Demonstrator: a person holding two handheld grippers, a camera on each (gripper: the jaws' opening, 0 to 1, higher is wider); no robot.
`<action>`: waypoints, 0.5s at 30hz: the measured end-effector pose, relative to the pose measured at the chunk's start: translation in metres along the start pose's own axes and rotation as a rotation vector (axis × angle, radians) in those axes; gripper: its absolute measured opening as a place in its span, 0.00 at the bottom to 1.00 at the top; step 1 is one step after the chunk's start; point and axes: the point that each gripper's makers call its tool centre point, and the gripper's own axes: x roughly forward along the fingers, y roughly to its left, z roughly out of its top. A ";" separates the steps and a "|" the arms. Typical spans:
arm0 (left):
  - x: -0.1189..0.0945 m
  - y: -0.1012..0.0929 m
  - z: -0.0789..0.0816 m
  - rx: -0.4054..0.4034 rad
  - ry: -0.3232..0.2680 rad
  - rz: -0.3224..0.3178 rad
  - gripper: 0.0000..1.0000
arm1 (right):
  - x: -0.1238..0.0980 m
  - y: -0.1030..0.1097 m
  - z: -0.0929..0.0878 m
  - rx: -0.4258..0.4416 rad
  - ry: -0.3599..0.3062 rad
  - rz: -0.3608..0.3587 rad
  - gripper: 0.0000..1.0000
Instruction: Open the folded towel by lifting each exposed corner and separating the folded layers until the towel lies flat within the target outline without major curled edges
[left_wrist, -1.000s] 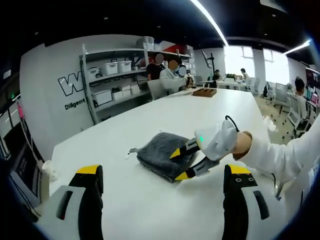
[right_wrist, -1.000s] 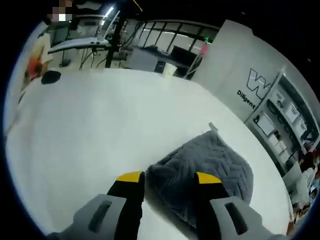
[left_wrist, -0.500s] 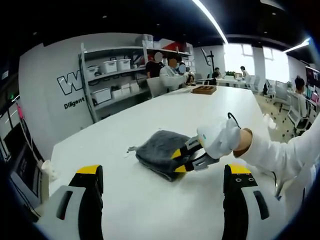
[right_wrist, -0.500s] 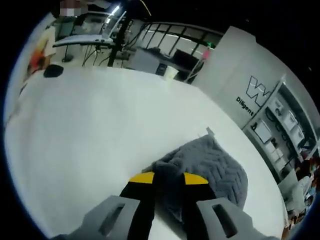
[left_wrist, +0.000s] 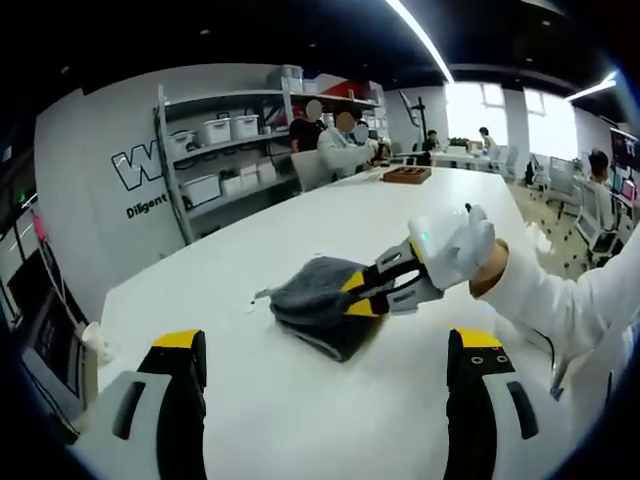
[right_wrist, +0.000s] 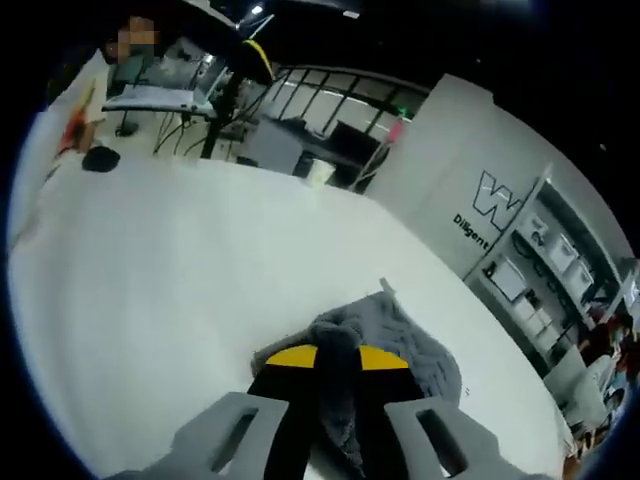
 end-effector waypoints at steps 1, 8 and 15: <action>0.000 -0.001 -0.001 0.002 0.002 -0.001 0.99 | -0.001 -0.004 0.000 0.003 -0.006 -0.014 0.06; 0.002 0.000 -0.002 0.005 0.008 0.002 0.99 | -0.009 -0.019 0.003 0.017 -0.031 -0.056 0.05; 0.000 0.004 0.000 0.001 0.005 0.011 0.99 | -0.014 -0.034 0.005 0.036 -0.047 -0.096 0.05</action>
